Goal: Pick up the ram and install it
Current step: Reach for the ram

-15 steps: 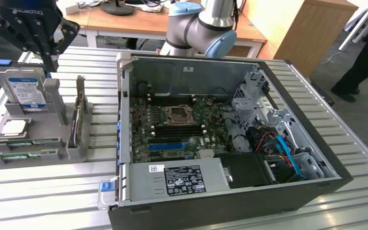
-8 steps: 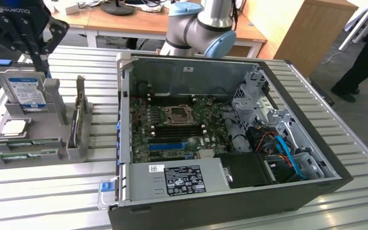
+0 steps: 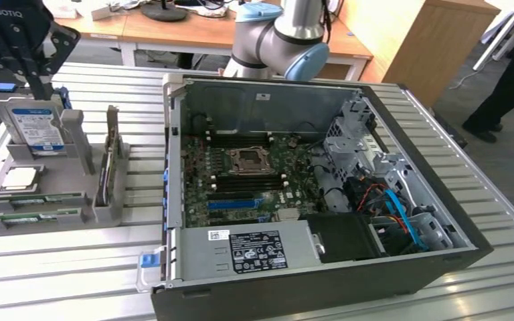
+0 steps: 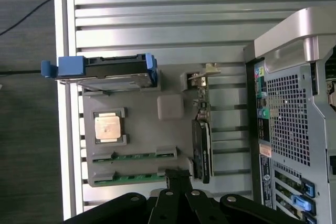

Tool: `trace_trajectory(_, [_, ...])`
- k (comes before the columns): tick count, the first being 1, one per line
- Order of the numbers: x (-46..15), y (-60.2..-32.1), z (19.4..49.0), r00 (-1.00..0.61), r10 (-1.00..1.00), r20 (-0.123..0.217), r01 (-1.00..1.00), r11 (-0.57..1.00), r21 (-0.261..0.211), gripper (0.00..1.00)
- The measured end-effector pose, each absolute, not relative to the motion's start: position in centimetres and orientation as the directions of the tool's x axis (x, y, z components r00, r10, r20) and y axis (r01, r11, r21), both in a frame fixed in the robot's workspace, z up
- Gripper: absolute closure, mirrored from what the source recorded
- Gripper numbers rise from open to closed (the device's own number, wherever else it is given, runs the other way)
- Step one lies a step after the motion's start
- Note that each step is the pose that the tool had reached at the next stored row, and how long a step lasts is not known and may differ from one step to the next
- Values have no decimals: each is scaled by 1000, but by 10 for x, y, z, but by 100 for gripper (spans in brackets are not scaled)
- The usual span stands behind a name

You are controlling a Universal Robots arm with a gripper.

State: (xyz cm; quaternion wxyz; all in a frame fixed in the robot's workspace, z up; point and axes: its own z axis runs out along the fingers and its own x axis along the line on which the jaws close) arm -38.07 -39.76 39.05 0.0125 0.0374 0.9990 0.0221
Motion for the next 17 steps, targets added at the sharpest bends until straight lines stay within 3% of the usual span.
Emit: trace_trajectory(17, [-413, -398, 390, -997, 75, -23, 74, 996, 45, 89])
